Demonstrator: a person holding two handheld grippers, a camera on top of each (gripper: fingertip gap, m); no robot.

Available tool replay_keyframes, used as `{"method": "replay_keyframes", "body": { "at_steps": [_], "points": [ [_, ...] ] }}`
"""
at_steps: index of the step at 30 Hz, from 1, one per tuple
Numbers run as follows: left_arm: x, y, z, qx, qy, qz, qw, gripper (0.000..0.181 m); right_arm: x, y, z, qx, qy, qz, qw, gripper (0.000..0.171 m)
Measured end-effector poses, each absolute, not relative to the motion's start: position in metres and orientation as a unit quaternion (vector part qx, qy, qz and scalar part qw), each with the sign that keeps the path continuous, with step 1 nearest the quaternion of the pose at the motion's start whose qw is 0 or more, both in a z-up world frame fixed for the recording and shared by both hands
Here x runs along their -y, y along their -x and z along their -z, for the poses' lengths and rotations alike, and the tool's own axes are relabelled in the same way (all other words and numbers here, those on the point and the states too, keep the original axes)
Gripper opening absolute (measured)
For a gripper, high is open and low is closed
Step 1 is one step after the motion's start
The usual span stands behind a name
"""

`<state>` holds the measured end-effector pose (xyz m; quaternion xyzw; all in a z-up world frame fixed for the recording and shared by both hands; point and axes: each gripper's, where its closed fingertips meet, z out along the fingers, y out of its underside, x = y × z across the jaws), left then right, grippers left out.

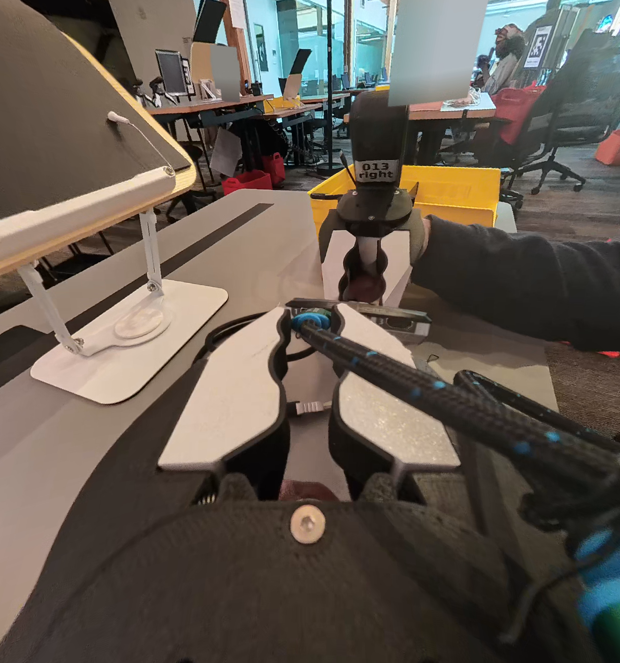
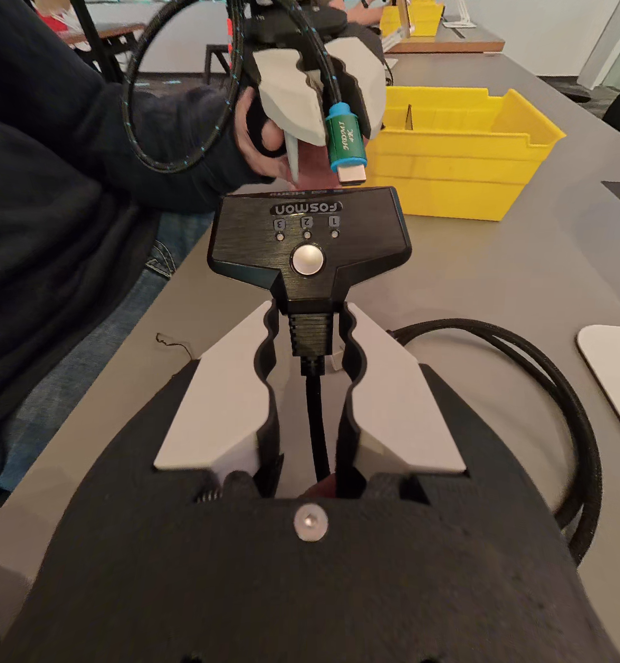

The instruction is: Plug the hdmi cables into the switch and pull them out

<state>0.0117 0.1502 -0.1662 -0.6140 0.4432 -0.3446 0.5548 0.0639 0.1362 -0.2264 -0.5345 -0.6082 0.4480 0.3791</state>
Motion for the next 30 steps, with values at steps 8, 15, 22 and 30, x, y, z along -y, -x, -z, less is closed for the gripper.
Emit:
{"method": "replay_keyframes", "body": {
  "at_steps": [8, 15, 22, 30],
  "points": [
    [-0.145, -0.017, 0.154, -0.424, 0.582, 0.382, 0.580, 0.020, -0.124, -0.065, 0.213, 0.605, 0.506, -0.488, 0.373, 0.032],
    [-0.142, -0.017, 0.155, -0.427, 0.578, 0.387, 0.578, 0.020, -0.123, -0.064, 0.212, 0.603, 0.504, -0.493, 0.372, 0.032],
    [-0.137, -0.019, 0.154, -0.445, 0.569, 0.384, 0.575, 0.020, -0.119, -0.065, 0.212, 0.609, 0.498, -0.497, 0.365, 0.031],
    [-0.135, -0.018, 0.163, -0.480, 0.588, 0.350, 0.549, 0.020, -0.118, -0.064, 0.220, 0.637, 0.508, -0.448, 0.368, 0.031]
  ]
}}
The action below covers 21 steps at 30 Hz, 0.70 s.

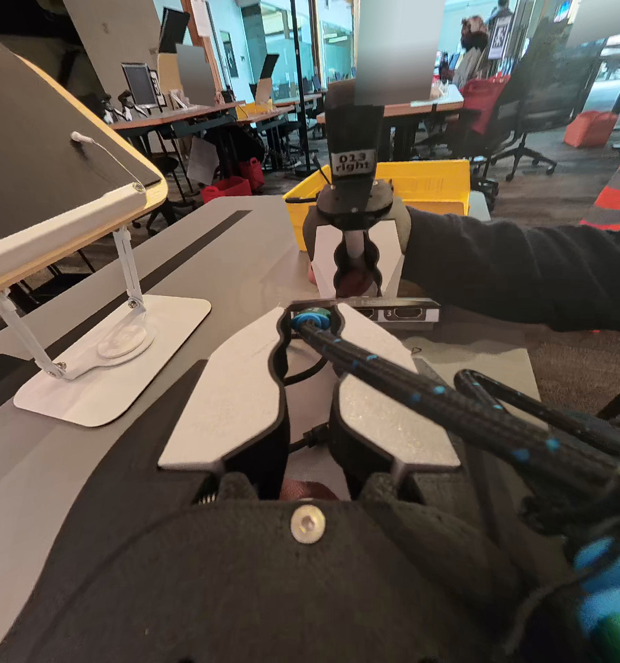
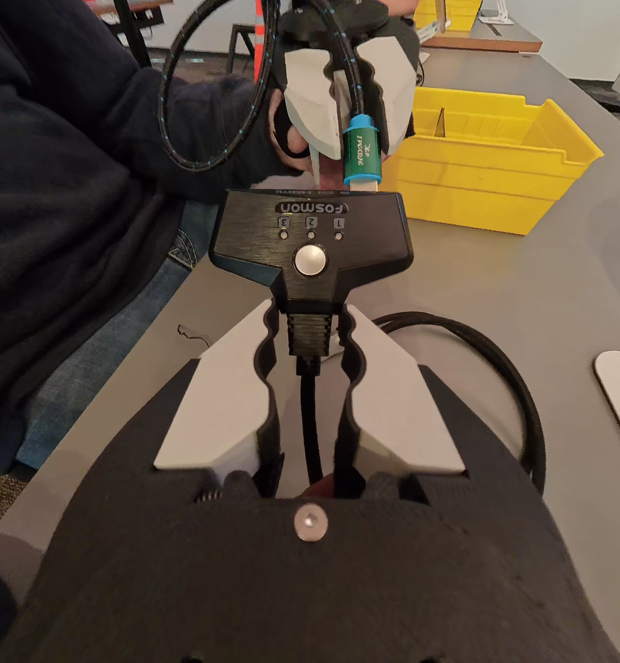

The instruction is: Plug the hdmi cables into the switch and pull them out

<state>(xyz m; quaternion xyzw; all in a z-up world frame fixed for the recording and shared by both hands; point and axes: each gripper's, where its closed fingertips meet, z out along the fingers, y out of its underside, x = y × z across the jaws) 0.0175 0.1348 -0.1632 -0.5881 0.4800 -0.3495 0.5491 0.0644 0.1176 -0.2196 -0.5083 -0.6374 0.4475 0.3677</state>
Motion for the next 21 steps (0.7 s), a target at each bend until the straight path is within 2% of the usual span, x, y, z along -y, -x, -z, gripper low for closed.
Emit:
{"method": "replay_keyframes", "body": {
  "at_steps": [21],
  "points": [
    [-0.1295, -0.0123, 0.1673, -0.490, 0.591, 0.375, 0.520, 0.020, -0.1103, -0.0586, 0.2199, 0.667, 0.491, -0.411, 0.381, 0.029]
  ]
}}
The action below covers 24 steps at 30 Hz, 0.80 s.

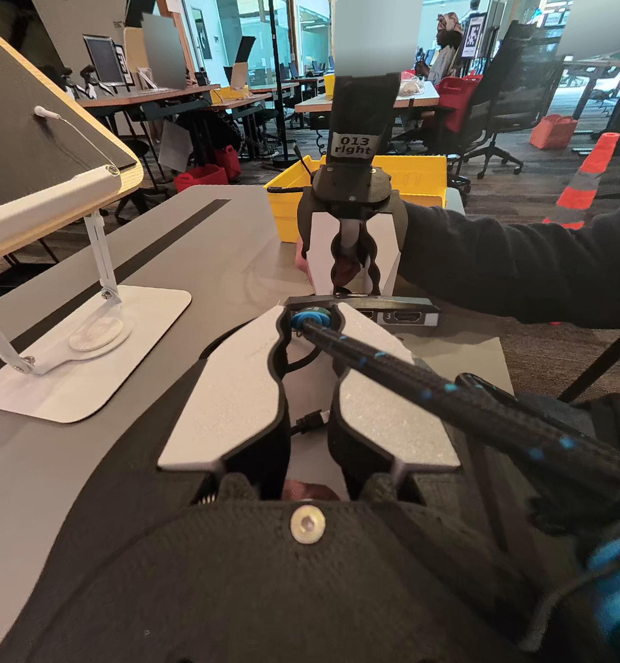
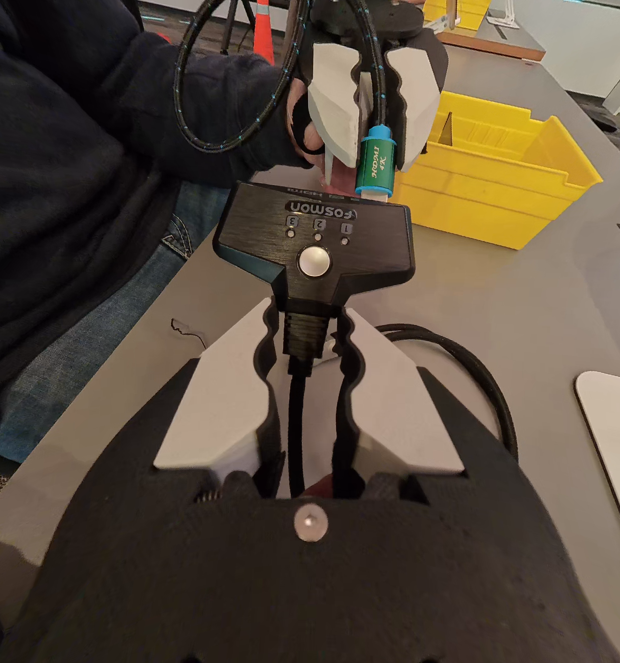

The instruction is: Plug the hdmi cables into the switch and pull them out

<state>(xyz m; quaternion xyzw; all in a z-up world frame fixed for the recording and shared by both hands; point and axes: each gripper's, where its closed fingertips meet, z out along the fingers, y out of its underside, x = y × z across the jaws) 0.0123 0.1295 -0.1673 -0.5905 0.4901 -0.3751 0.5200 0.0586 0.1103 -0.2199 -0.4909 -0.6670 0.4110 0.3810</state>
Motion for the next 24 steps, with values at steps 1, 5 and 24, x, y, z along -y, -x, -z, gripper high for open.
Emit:
{"method": "replay_keyframes", "body": {
  "at_steps": [1, 5, 24],
  "points": [
    [-0.129, -0.012, 0.167, -0.489, 0.589, 0.378, 0.521, 0.020, -0.110, -0.059, 0.219, 0.666, 0.489, -0.413, 0.384, 0.029],
    [-0.130, -0.013, 0.161, -0.471, 0.579, 0.398, 0.534, 0.021, -0.109, -0.058, 0.214, 0.661, 0.481, -0.423, 0.390, 0.029],
    [-0.132, -0.011, 0.129, -0.376, 0.533, 0.508, 0.563, 0.020, -0.109, -0.056, 0.180, 0.615, 0.446, -0.470, 0.449, 0.030]
  ]
}}
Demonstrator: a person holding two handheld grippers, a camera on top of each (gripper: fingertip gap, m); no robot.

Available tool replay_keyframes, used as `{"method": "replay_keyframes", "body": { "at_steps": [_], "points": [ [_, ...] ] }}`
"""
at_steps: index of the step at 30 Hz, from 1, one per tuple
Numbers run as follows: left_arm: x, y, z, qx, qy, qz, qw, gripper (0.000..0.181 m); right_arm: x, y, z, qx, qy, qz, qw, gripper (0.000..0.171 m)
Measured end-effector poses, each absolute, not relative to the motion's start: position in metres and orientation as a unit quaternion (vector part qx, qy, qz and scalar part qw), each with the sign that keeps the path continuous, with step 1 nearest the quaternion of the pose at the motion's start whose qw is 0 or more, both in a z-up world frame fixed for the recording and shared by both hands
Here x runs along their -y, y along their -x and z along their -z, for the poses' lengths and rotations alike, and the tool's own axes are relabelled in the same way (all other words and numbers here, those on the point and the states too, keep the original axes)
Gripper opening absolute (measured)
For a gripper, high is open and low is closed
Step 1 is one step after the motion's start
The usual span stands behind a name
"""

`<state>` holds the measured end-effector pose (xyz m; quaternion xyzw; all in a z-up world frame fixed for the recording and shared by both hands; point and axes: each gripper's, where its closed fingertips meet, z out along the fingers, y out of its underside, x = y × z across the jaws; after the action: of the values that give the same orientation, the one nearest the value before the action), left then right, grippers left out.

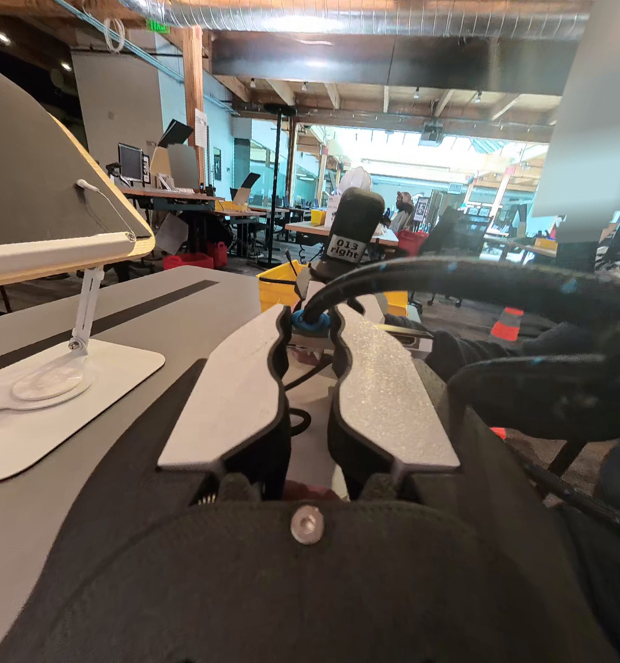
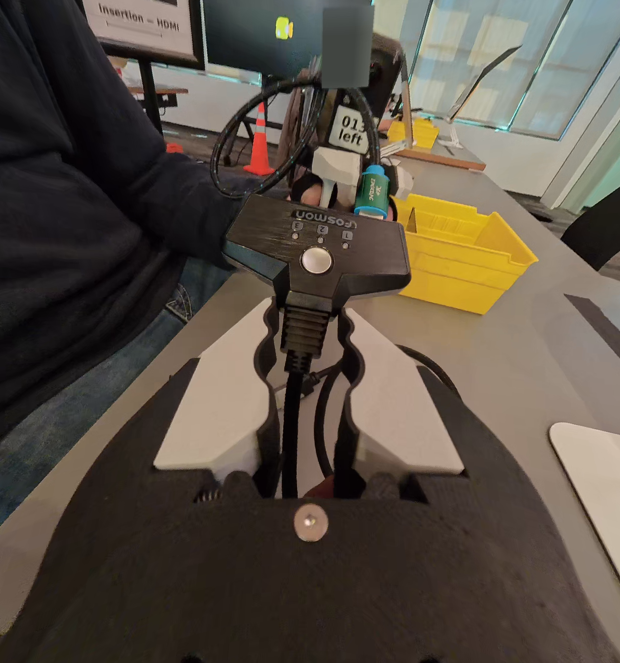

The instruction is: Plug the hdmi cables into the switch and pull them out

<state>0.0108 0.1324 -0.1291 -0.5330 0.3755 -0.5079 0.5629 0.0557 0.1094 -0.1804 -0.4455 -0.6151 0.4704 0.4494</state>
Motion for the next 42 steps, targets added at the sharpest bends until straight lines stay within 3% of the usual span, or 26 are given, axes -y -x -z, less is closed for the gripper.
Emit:
{"method": "replay_keyframes", "body": {
  "at_steps": [25, 42],
  "points": [
    [-0.140, 0.005, 0.115, -0.310, 0.505, 0.540, 0.598, 0.020, -0.117, -0.047, 0.152, 0.562, 0.427, -0.484, 0.518, 0.029],
    [-0.133, -0.001, 0.122, -0.332, 0.513, 0.560, 0.559, 0.020, -0.109, -0.055, 0.153, 0.575, 0.410, -0.501, 0.501, 0.028]
  ]
}}
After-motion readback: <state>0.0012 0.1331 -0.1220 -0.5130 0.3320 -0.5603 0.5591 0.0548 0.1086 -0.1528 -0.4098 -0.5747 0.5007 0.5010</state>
